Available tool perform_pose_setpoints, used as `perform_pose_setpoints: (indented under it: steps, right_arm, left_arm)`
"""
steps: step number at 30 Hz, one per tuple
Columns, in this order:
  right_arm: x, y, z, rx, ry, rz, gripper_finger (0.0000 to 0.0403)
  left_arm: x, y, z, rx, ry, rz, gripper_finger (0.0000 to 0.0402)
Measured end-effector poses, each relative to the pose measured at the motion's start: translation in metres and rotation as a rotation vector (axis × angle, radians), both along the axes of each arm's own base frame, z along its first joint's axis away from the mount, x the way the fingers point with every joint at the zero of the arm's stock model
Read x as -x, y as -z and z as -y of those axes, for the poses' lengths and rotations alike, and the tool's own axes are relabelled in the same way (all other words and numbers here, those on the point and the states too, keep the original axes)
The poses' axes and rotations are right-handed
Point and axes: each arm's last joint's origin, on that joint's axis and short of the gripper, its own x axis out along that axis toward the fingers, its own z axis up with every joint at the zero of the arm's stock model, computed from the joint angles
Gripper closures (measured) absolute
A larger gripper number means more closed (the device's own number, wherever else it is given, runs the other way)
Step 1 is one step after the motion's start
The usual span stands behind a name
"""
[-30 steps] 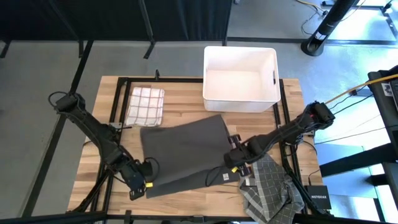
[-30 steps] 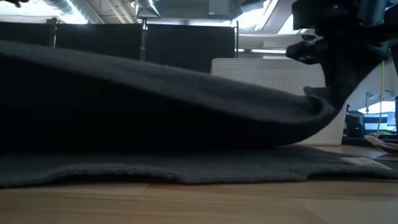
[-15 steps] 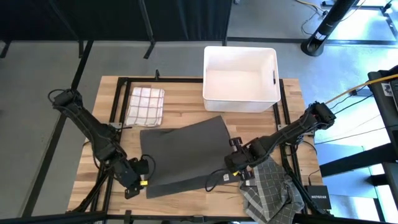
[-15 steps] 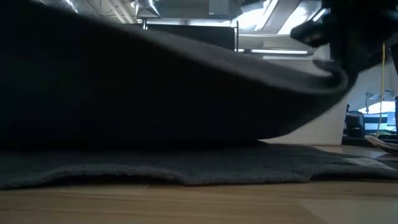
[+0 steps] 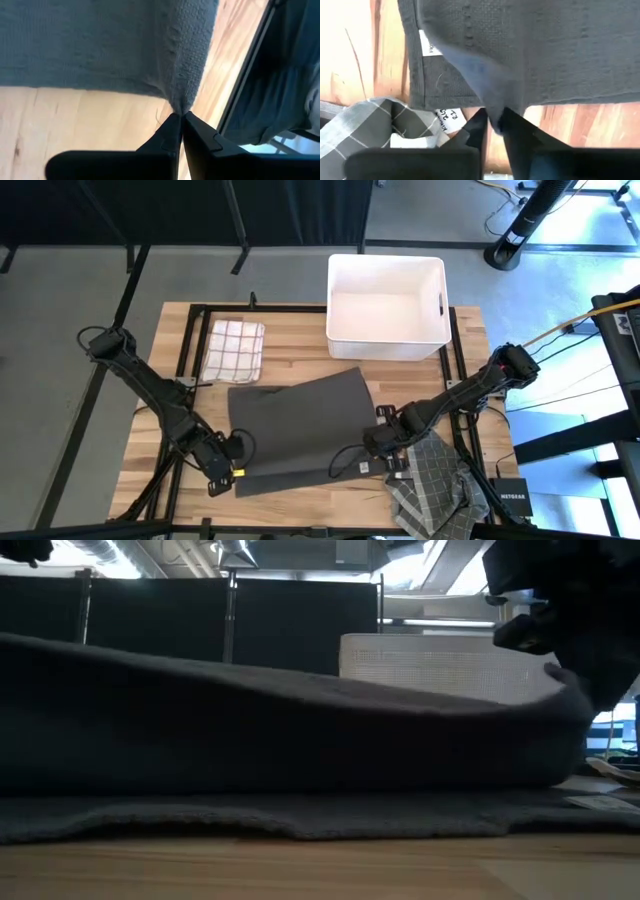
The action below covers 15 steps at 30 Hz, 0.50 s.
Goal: Fold towel
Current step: Fold the grey towel and put beside the white towel
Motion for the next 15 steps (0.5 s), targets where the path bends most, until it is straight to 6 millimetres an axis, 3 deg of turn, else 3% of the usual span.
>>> perform_pose_setpoints:
  steps: [9,12,15]
  right_arm:
    - [0.006,-0.005,-0.004,-0.172,0.03,-0.156,0.025]
    - [0.008,-0.014,-0.004,-0.194,0.09,-0.226,0.0237]
    - [0.003,-0.02,-0.005,-0.166,0.112,-0.171,0.0237]
  left_arm:
    - [-0.003,-0.003,0.001,0.078,0.023,-0.037,0.0293]
    - [-0.005,-0.01,0.002,0.158,0.027,-0.081,0.0268]
    - [-0.009,-0.021,-0.001,0.139,0.044,0.006,0.0256]
